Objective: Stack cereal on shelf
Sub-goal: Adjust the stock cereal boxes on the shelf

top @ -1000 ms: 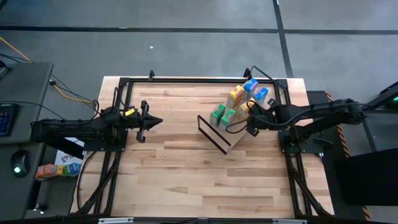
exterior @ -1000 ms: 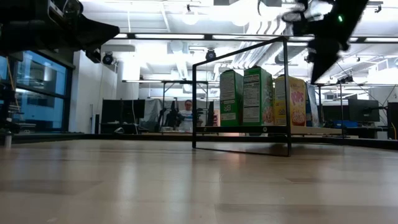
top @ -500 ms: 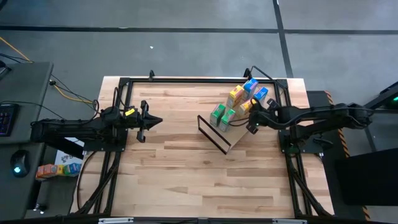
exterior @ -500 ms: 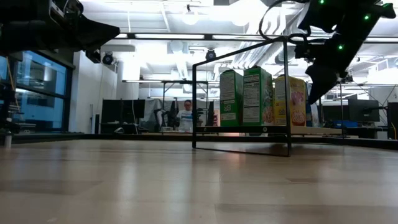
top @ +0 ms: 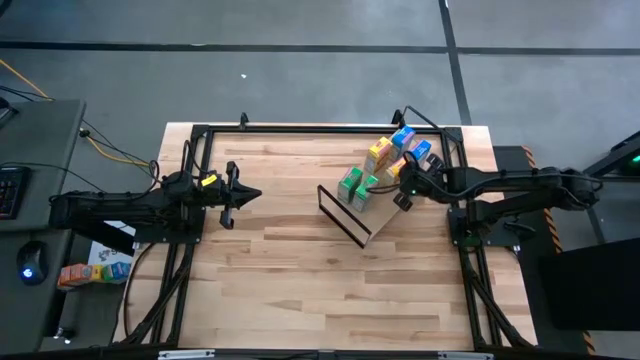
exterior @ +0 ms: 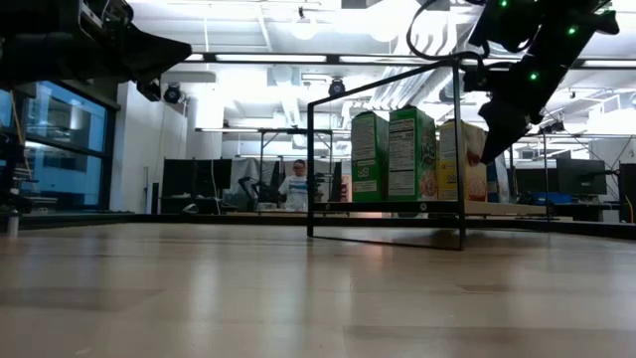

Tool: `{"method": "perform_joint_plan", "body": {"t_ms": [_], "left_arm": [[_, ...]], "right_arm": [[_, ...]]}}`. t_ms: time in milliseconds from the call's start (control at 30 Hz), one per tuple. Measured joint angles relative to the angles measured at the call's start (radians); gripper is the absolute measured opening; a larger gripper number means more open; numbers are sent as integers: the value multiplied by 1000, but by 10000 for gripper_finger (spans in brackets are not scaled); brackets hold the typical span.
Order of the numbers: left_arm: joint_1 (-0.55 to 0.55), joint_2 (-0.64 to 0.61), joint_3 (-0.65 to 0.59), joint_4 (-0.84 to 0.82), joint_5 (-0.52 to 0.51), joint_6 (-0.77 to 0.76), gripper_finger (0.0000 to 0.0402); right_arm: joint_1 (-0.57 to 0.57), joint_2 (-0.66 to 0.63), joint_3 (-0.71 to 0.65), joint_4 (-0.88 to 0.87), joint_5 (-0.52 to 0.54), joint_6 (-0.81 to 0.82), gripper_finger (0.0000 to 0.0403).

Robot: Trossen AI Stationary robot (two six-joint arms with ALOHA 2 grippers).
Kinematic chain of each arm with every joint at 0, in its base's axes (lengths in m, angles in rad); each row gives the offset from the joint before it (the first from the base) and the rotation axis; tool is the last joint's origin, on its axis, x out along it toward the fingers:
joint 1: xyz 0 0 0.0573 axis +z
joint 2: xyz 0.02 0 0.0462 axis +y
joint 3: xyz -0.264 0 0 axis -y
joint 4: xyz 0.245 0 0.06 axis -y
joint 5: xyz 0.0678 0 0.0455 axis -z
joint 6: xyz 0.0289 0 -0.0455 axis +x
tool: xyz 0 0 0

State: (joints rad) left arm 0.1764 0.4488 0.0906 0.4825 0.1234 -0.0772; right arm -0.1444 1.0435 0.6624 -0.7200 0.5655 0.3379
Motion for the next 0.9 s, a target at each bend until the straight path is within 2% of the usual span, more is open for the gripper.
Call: {"method": "perform_joint_plan", "body": {"t_ms": [200,400,700,900], "left_arm": [[0,0,0,0,0,0,0],[0,0,0,-7,0,0,0],[0,0,0,-8,0,0,0],[0,0,0,-10,0,0,0]], "right_arm": [[-20,0,0,0,2,-7,0],[-20,-5,0,-88,-68,-16,0],[-64,-5,1,-98,60,-6,0],[-121,-3,1,-99,52,-7,0]]}}
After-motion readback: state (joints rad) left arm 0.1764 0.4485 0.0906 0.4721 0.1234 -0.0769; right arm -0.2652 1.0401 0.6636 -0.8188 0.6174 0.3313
